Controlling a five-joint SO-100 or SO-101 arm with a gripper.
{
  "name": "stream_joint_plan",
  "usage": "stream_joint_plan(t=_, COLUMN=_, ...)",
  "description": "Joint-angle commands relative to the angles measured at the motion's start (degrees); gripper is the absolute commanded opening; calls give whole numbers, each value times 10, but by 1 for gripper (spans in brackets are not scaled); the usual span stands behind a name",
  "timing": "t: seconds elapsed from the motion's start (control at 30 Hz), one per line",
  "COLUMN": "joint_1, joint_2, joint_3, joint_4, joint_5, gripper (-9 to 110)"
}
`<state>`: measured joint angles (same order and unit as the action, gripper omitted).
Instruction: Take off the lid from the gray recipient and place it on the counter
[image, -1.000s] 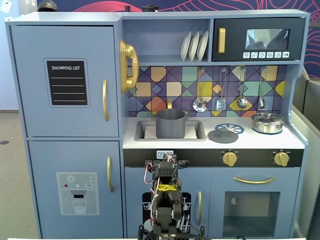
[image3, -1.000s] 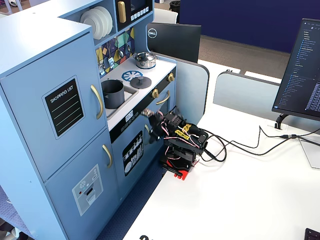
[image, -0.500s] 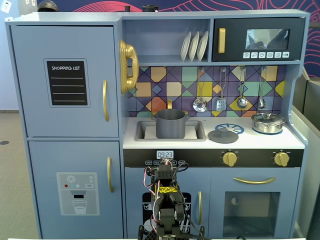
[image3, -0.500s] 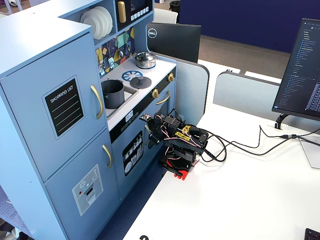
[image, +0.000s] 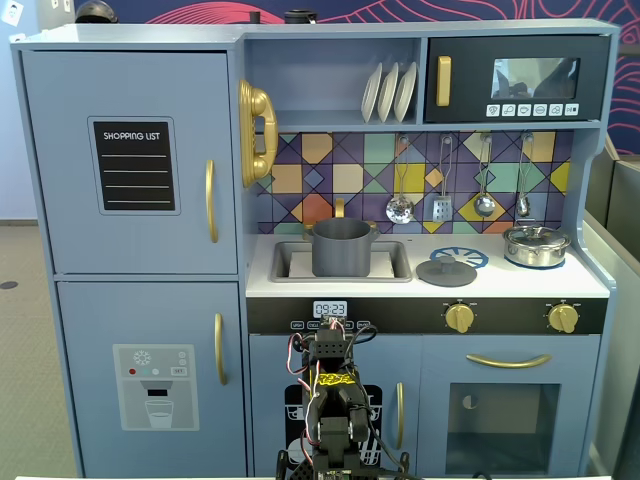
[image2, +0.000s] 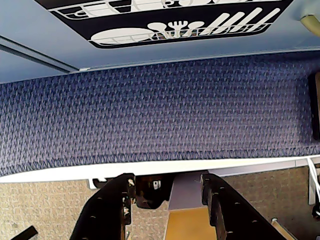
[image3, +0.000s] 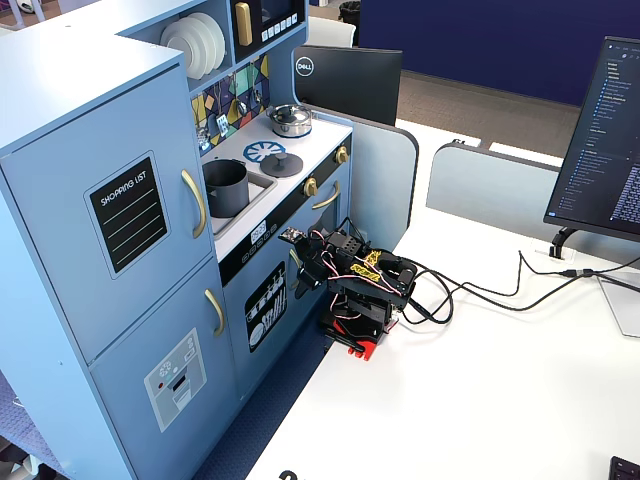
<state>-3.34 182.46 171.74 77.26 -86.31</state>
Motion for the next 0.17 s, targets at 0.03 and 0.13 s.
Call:
stream_joint_plan(t=0.03, joint_1=11, joint_2=-4, joint_3=3, joint_4=104, joint_5=-3, gripper=8)
stream_joint_plan(t=0.13, joint_1=11, joint_2=-4, joint_3=3, joint_4=104, joint_5=-3, gripper=8)
